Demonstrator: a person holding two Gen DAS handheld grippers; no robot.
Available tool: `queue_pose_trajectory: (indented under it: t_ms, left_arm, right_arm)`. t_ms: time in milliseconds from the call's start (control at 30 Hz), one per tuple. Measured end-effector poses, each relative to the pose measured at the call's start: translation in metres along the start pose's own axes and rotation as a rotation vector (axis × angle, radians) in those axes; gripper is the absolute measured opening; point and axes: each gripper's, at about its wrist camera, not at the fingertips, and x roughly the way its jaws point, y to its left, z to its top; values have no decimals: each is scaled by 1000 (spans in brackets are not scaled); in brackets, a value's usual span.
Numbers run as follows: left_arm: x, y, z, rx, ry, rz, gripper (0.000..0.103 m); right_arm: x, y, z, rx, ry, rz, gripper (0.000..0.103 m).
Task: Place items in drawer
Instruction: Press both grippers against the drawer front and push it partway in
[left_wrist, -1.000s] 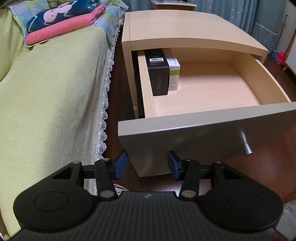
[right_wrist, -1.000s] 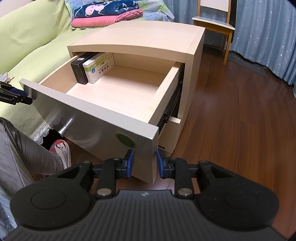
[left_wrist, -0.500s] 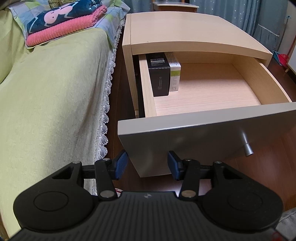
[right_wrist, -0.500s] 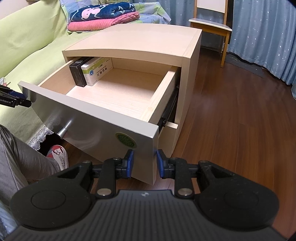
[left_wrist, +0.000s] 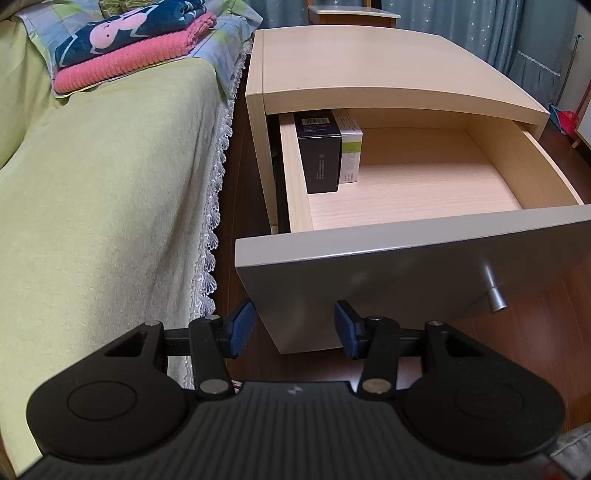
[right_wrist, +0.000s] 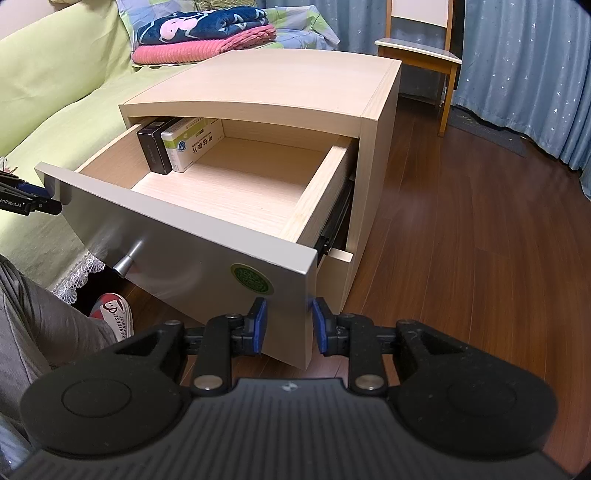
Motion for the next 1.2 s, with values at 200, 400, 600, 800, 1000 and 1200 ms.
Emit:
queue_pose_trajectory:
  t_ms: [200,400,600,800,1000,1200]
  left_arm:
    - [1,0,1,-1,-2,1,52]
    - [1,1,3,-4,-2,0,52]
    - [2,1,5,-3,-2,-1,52]
    - [3,2,8,-7,-2,-4,52]
    - [6,3,11,-10,-3,-4,52]
    - [7,3,13,-9,-4,-6,52]
  right_arm:
    - [0,-2,1,1,-1,1,24]
    - [0,-3,1,3,-4,1,24]
    - [1,-4,3,6,-6,0,24]
    - [3,-6,5,7,-8,-1,24]
    - [6,-9,8,10,-11,-3,24]
    - [8,-10,11,14,-14,-5,24]
